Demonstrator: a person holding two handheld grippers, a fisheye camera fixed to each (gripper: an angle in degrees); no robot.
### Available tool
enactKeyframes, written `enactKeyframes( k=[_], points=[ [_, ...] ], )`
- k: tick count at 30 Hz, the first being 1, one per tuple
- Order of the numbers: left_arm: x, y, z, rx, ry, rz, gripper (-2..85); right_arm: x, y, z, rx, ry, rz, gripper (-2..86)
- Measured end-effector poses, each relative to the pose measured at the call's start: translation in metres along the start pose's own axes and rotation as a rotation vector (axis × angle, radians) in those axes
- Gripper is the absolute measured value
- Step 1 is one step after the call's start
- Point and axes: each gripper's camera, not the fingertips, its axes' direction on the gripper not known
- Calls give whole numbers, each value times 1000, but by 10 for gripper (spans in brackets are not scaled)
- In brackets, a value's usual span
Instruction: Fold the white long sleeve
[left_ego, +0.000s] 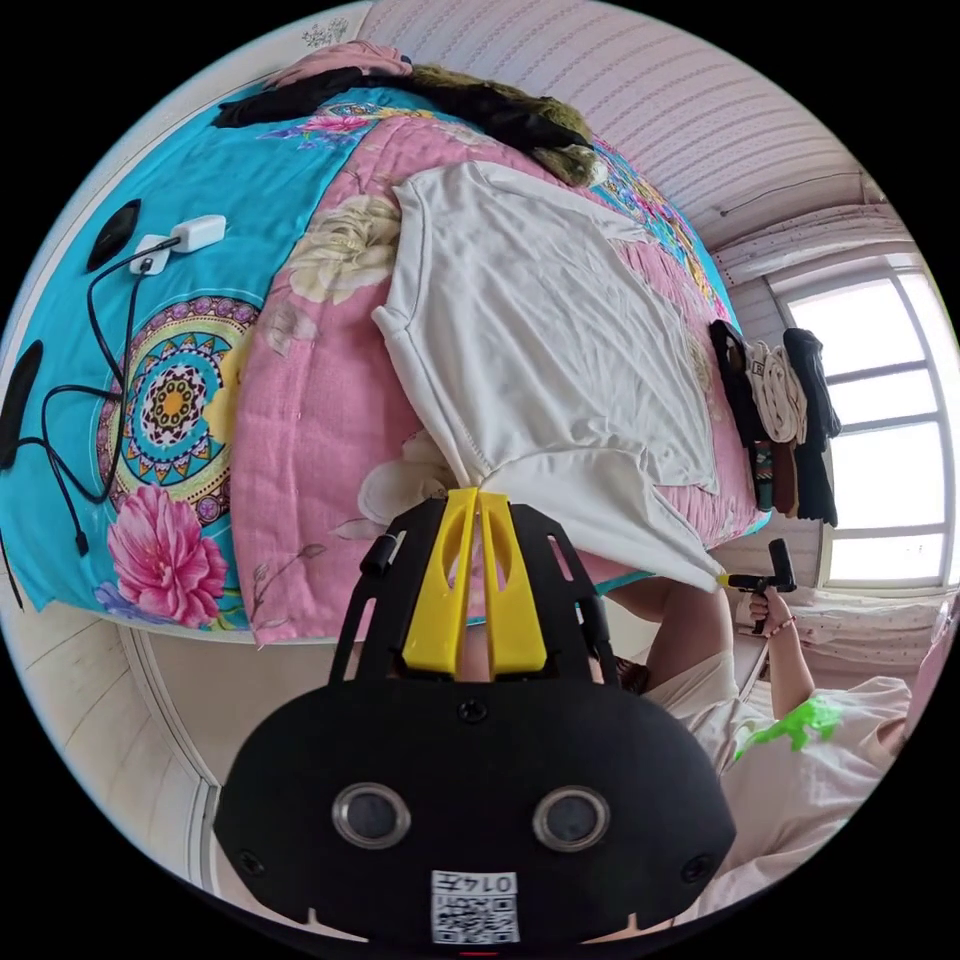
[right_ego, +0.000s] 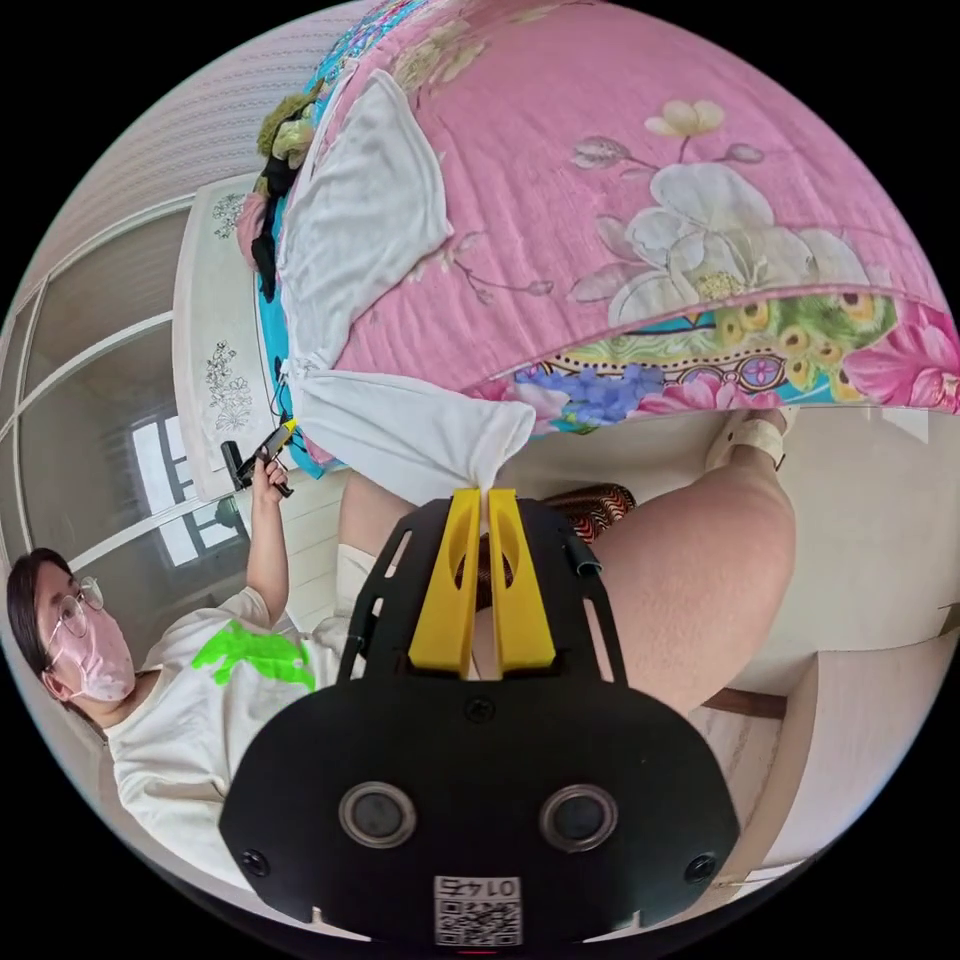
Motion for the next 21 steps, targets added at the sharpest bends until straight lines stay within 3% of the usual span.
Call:
enactKeyframes(
  k=[6,14,19,21],
  points=[
    [-31,1,23,-10,16,-23,-9,6,-17,38,-138,103,1,5],
    [-61,3,38,10,56,-15,6,23,-8,31,-99,-20,-5,5],
    [-84,1,64,-7,176,-64,52,33,2,20,-62,-129,-15,5],
    [-91,-3,78,-29,252,-80,25,34,3,16,-51,-139,-19,5]
  ],
)
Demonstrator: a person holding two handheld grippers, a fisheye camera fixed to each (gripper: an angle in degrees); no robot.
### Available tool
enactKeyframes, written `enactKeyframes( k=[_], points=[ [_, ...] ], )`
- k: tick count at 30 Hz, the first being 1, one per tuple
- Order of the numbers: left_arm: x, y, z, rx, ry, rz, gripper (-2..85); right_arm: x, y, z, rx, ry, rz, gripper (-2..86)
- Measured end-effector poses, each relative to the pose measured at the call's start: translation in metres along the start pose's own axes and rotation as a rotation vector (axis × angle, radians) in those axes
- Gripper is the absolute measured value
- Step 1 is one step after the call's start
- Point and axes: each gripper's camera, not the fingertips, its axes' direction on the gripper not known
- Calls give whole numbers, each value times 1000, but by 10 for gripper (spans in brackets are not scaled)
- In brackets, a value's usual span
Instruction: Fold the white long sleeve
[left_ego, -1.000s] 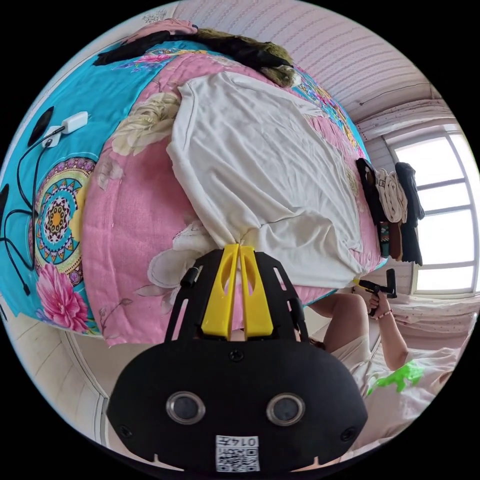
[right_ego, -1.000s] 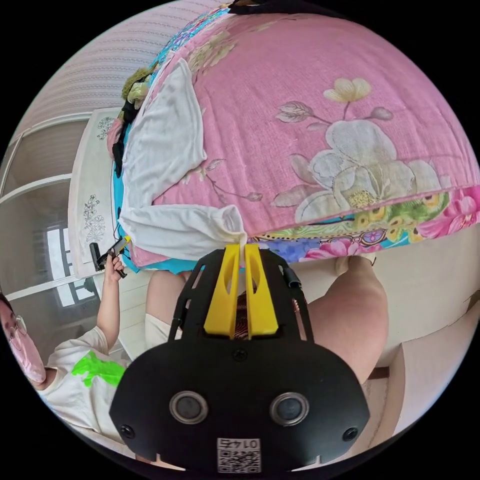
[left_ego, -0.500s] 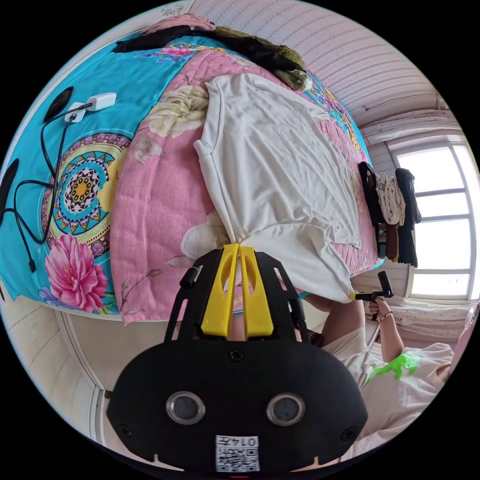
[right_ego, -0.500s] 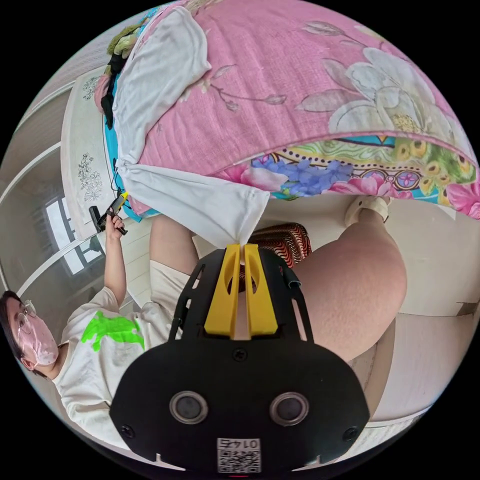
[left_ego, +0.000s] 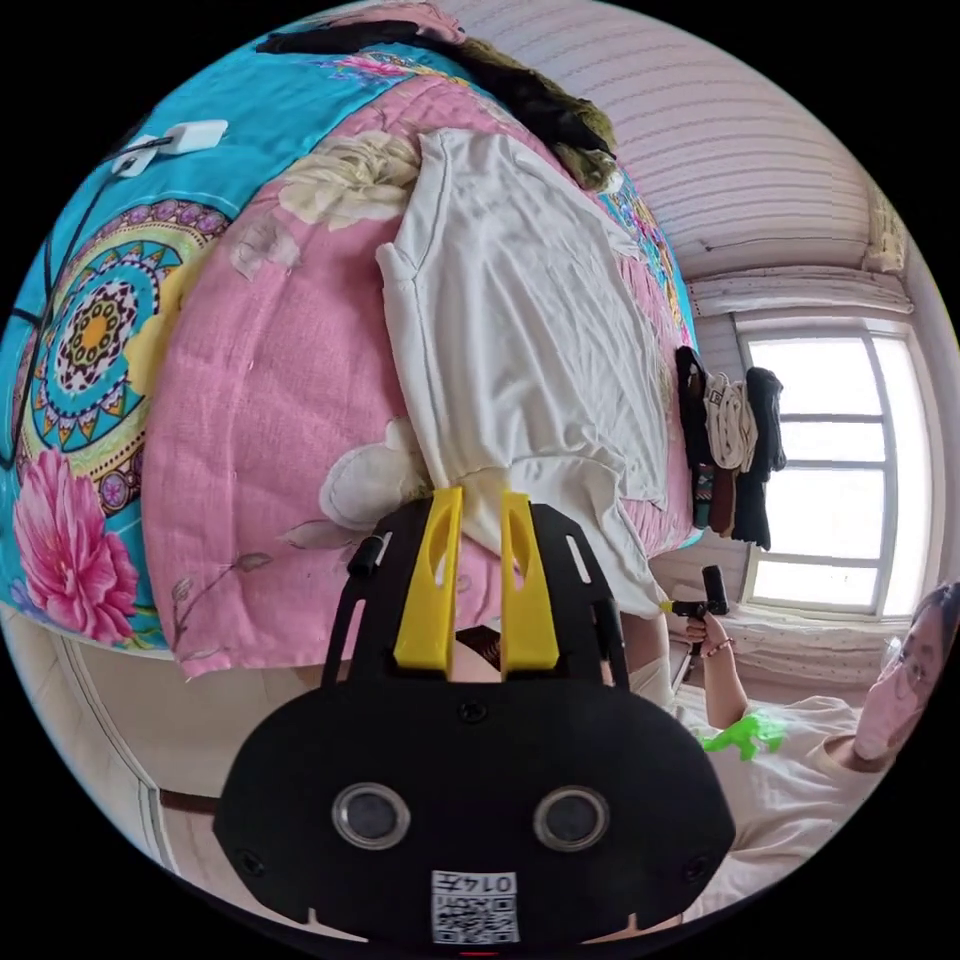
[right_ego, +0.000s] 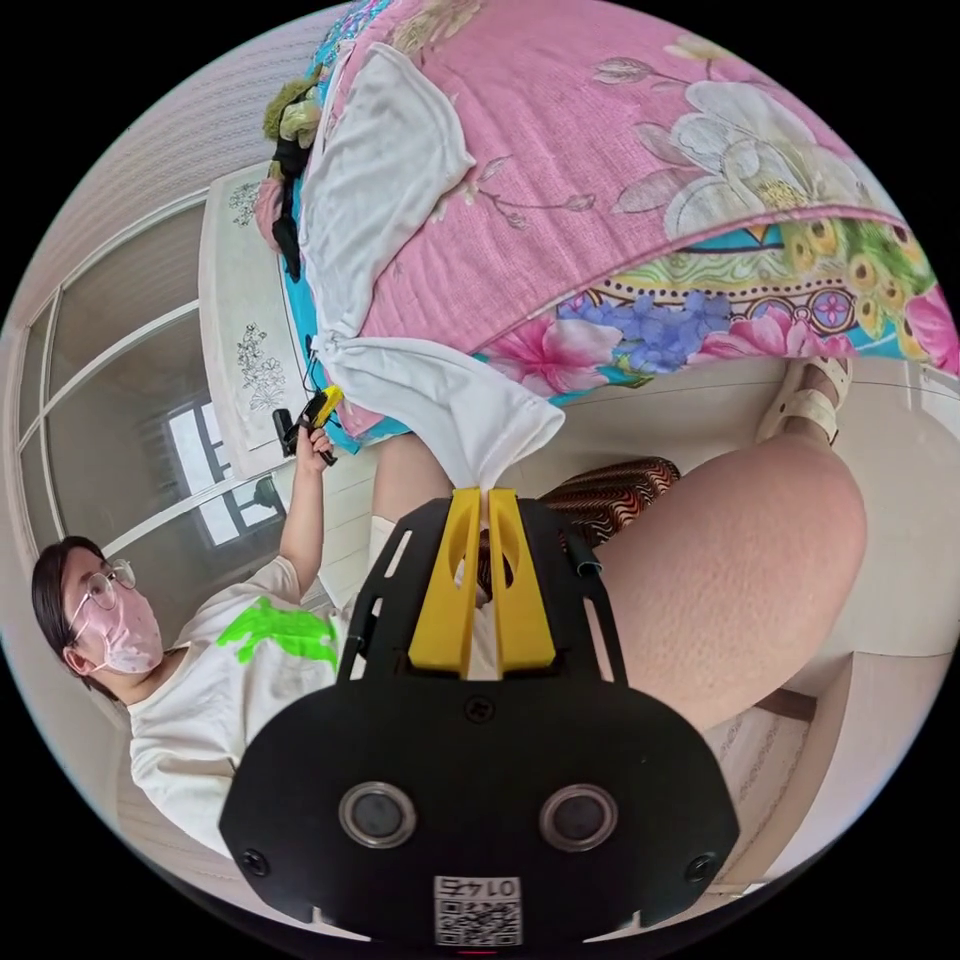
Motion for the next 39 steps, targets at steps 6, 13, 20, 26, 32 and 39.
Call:
enactKeyframes(
  k=[6,13,20,26,32,39],
  points=[
    [16,8,-8,15,-260,128,-9,-5,3,-16,28,-14,-27,6],
    [-27,15,0,23,-53,17,-8,0,-2,19,-138,9,-4,6],
    [-30,25,-28,219,-208,10,44,3,2,44,-211,34,20,6],
    [-37,-29,-13,164,-228,7,76,-1,-1,51,-223,54,35,6],
    [-41,-56,17,83,-245,1,-2,-12,2,44,-203,54,45,6],
    [-60,-46,9,106,-268,-31,7,-32,11,46,-209,18,24,6]
  ],
)
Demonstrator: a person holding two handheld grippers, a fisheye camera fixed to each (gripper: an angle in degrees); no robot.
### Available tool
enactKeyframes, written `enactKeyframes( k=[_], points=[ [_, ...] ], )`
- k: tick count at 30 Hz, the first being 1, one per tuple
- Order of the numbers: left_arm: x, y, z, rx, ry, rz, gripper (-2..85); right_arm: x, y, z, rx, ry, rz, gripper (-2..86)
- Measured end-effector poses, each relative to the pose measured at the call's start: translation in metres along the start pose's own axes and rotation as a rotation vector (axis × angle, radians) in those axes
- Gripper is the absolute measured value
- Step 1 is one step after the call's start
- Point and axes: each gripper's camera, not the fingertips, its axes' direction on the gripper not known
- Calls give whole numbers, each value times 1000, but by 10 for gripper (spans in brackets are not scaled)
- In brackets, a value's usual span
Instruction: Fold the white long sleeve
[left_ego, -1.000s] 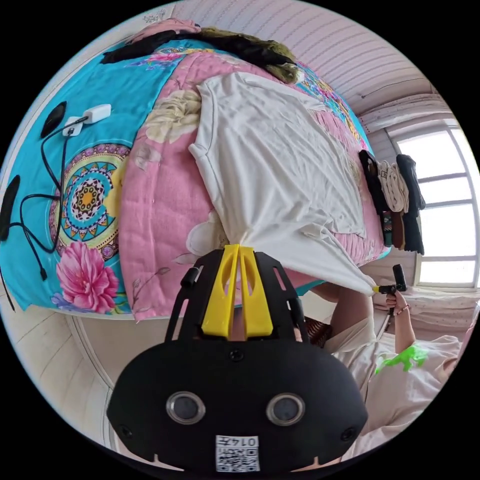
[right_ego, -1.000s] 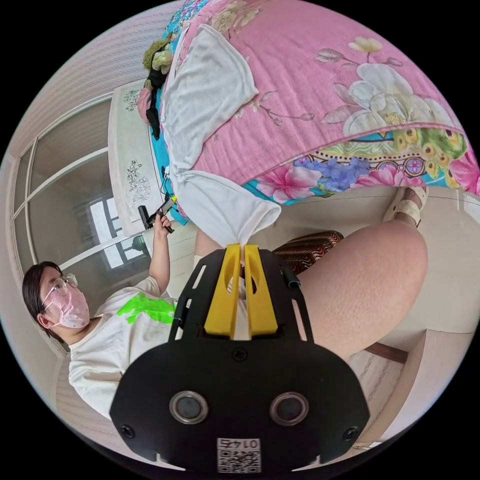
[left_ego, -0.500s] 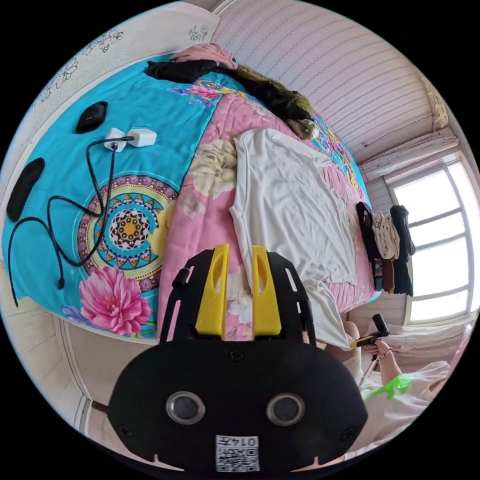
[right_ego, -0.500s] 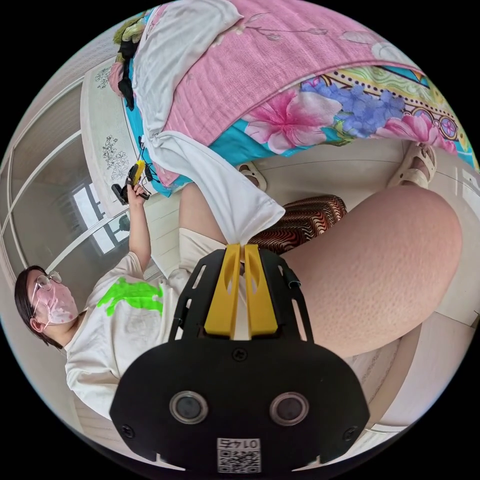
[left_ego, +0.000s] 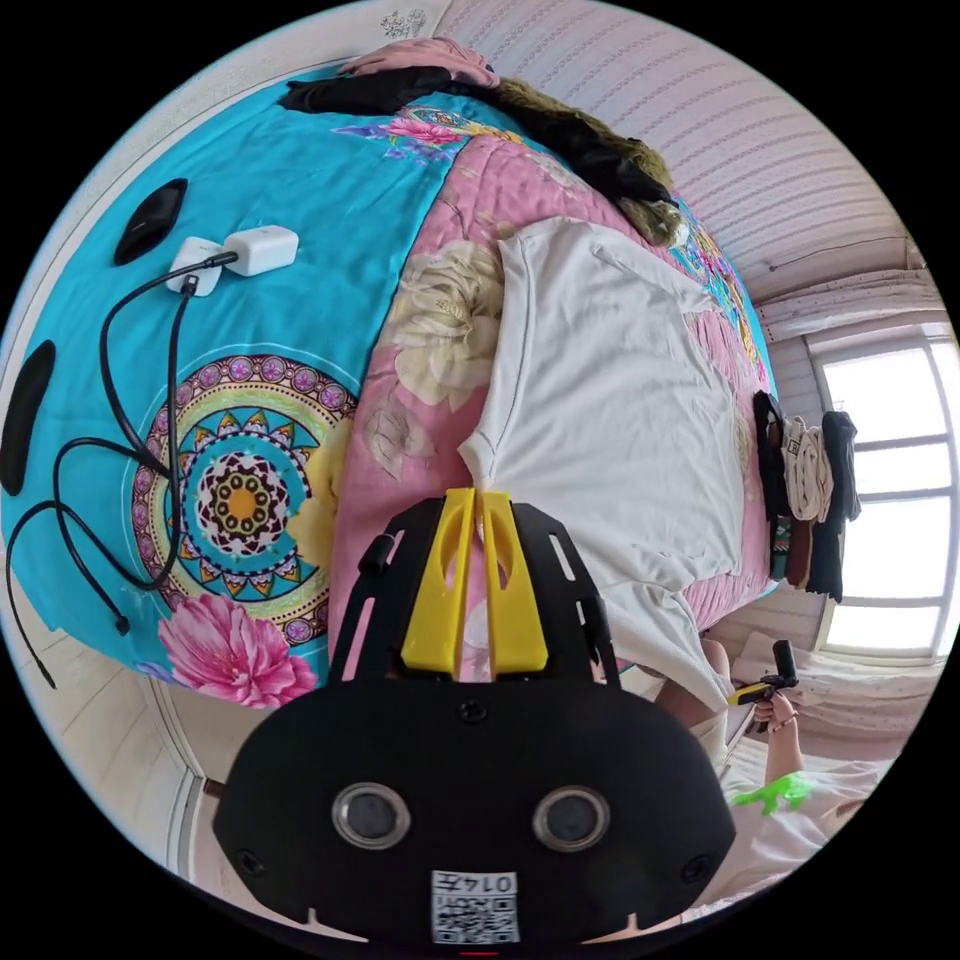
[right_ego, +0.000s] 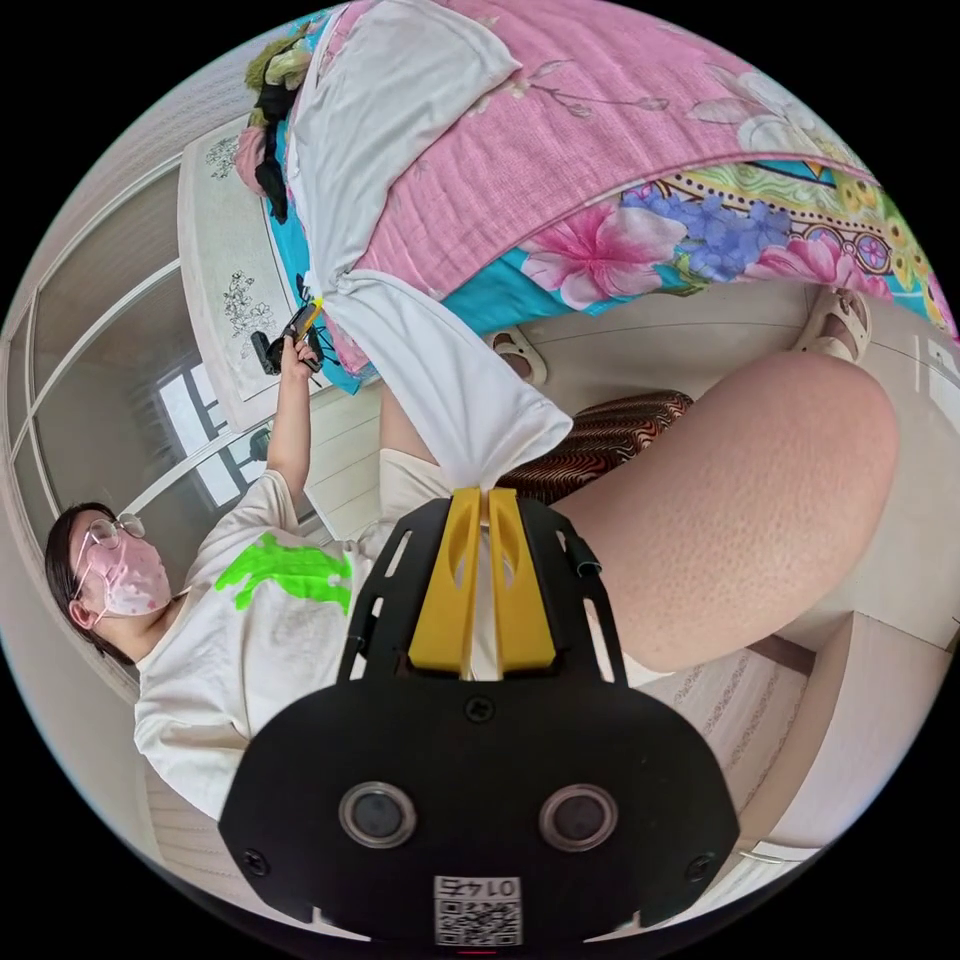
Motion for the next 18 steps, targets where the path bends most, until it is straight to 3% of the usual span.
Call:
enactKeyframes(
  k=[3,11,18],
  points=[
    [2,12,-6,76,35,6,62,-8,-1,9,-4,-5,-8,6],
    [5,67,9,18,220,15,87,-34,-1,34,-50,-4,-31,5],
    [-2,65,30,-2,255,-33,-4,-66,2,45,-49,4,-56,5]
  ],
)
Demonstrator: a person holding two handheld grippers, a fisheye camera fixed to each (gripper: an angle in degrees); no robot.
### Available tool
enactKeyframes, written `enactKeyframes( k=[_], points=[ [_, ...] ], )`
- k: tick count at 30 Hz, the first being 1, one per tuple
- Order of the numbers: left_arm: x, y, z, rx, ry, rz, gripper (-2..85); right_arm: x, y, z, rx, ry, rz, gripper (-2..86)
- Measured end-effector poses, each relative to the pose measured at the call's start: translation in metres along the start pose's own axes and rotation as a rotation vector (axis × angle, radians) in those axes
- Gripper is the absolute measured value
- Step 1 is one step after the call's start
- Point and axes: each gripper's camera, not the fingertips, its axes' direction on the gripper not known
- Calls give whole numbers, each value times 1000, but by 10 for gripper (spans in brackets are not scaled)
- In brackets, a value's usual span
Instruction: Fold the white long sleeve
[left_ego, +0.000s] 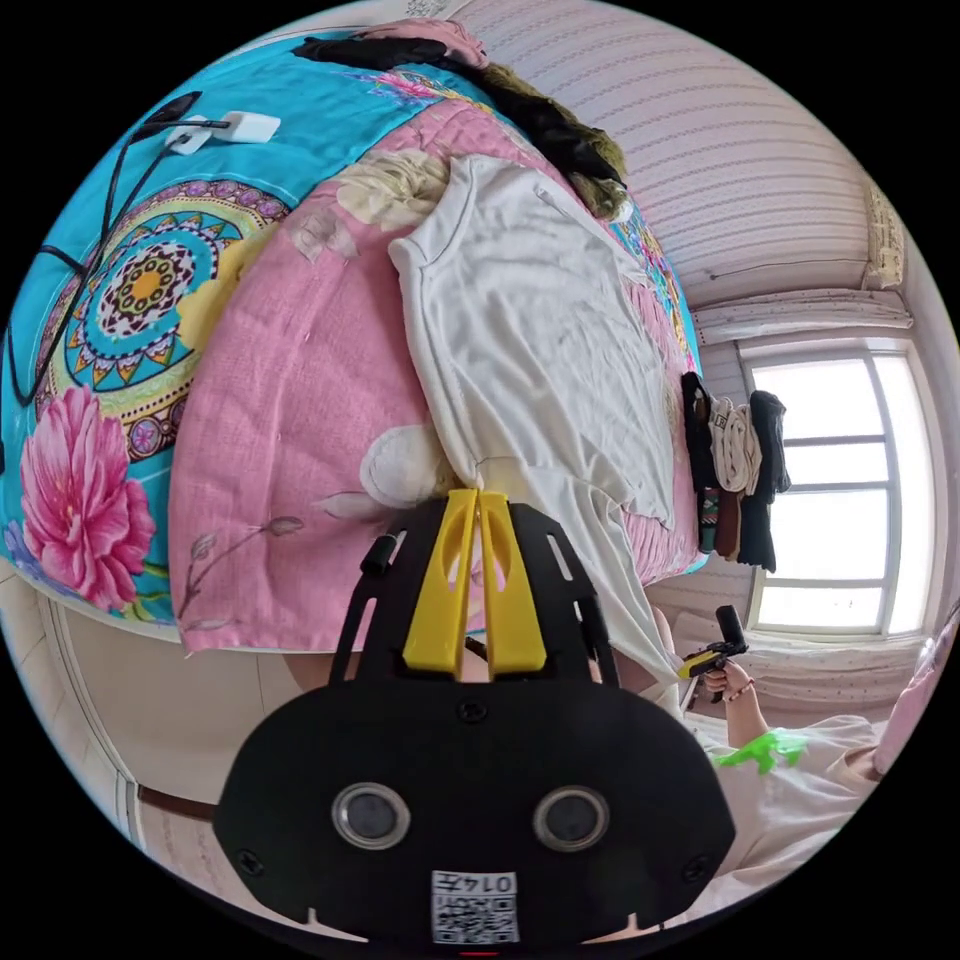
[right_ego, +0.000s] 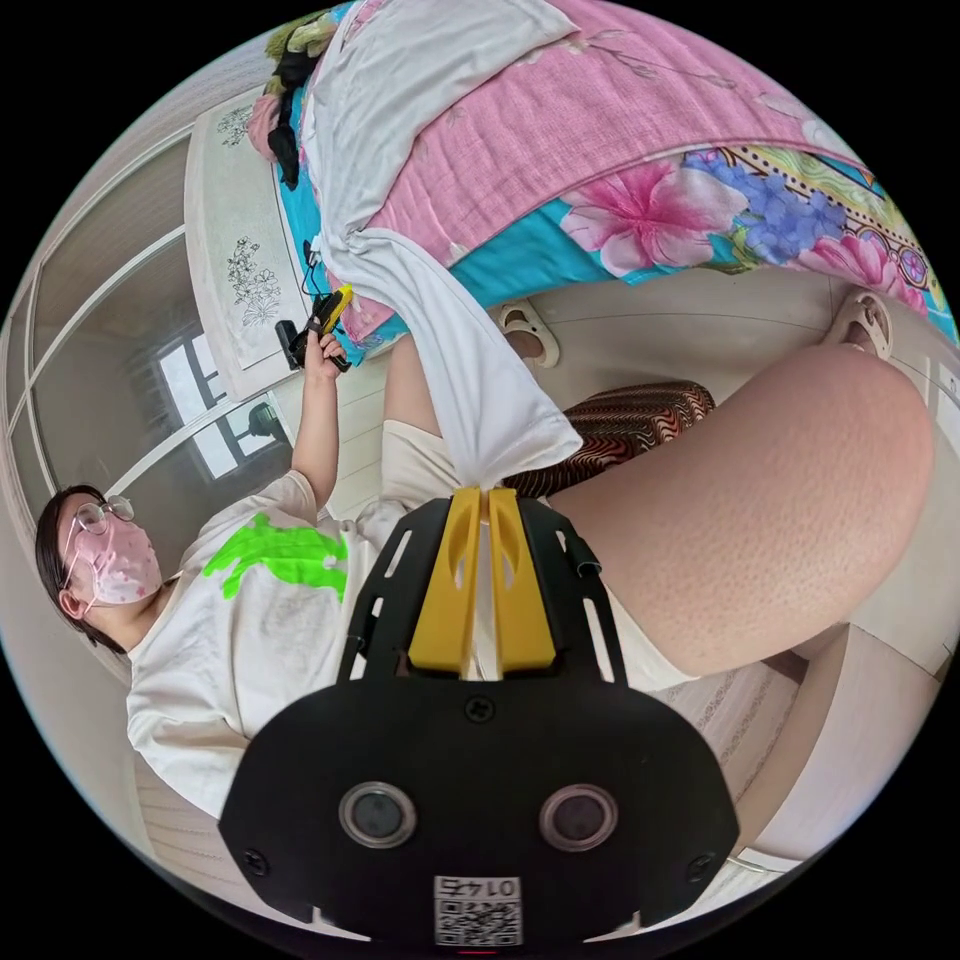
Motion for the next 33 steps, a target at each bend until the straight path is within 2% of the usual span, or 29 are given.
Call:
enactKeyframes(
  k=[4,11,20,24,33],
  points=[
    [-6,4,-24,80,-3,-23,-9,-22,3,4,18,-31,-25,5],
    [-4,-4,-28,29,-13,-8,-10,-65,-4,20,13,-51,-74,5],
    [17,-28,-61,65,62,31,-10,-198,-45,-25,160,22,-298,5],
    [34,-49,-77,82,86,43,-10,-276,-101,-62,182,148,-388,5],
    [60,-108,-86,3,109,-36,-9,-364,-309,-97,87,252,-318,6]
  ],
)
